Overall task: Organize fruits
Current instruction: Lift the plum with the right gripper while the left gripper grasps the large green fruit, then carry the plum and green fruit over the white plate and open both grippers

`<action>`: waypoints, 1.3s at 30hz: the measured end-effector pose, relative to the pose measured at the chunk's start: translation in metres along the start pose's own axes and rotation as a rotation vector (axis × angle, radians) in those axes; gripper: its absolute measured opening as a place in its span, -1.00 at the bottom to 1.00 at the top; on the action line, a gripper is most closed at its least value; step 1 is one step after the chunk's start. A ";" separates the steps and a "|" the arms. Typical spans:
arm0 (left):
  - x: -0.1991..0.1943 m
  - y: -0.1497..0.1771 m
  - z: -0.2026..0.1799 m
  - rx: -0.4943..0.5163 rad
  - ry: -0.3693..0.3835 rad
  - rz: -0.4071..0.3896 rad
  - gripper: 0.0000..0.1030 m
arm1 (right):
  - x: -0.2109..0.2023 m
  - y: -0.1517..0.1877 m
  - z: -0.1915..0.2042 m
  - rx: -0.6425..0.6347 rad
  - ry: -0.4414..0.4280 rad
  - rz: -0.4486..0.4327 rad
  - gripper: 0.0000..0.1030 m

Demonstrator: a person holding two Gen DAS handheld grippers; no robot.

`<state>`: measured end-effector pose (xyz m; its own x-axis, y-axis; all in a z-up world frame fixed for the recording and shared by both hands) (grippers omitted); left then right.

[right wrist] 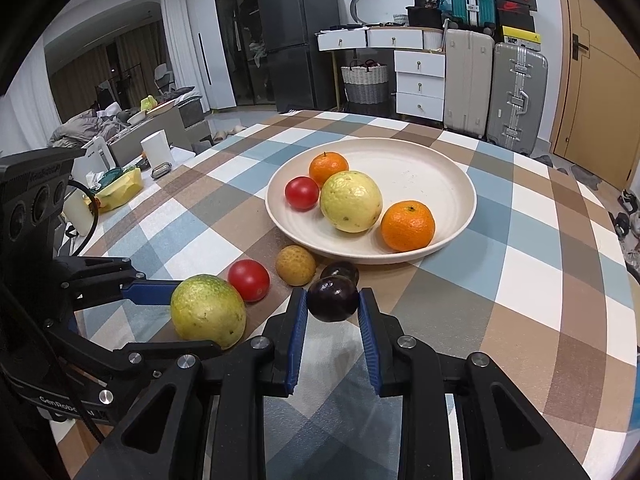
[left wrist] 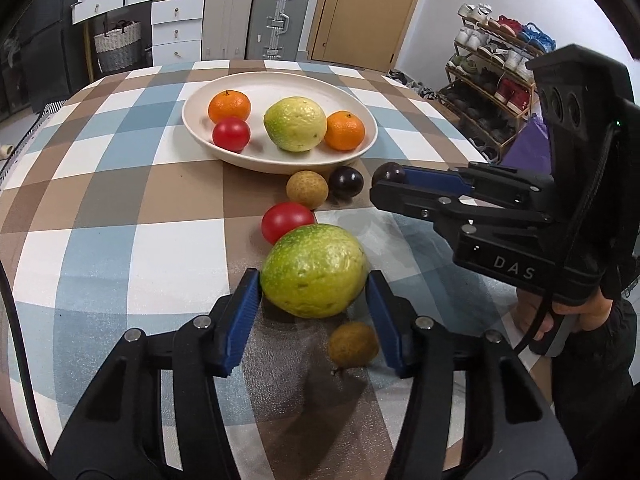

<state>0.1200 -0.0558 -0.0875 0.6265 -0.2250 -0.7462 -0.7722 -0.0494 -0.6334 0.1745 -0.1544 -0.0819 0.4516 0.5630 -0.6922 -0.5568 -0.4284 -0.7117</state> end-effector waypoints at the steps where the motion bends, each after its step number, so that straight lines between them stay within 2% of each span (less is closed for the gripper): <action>1: -0.001 -0.001 0.001 -0.001 0.001 -0.004 0.00 | 0.000 0.000 0.000 0.001 -0.001 -0.002 -0.48; 17: -0.017 -0.046 0.025 -0.015 -0.022 -0.125 -0.01 | -0.011 -0.008 -0.006 0.044 0.001 -0.074 -0.48; 28: 0.005 -0.081 0.044 -0.016 -0.037 -0.137 -0.01 | -0.017 -0.013 -0.024 0.125 0.033 -0.126 -0.49; 39: 0.023 -0.106 0.044 0.026 -0.043 -0.154 -0.01 | -0.021 -0.022 -0.033 0.191 0.042 -0.159 -0.49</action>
<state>0.2210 -0.0133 -0.0469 0.7414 -0.1752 -0.6477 -0.6642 -0.0546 -0.7455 0.2006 -0.1797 -0.0555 0.5706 0.5810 -0.5804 -0.5960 -0.1931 -0.7794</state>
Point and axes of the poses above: each gripper's, at about its wrist camera, not at the fingertips, and x roughly the way its jaws point, z to its left, y to its underside, the point moved 6 cm from there along x, roughly the way its jaws point, and after that the axes turned 1 degree about x, right-handed, at the moved point
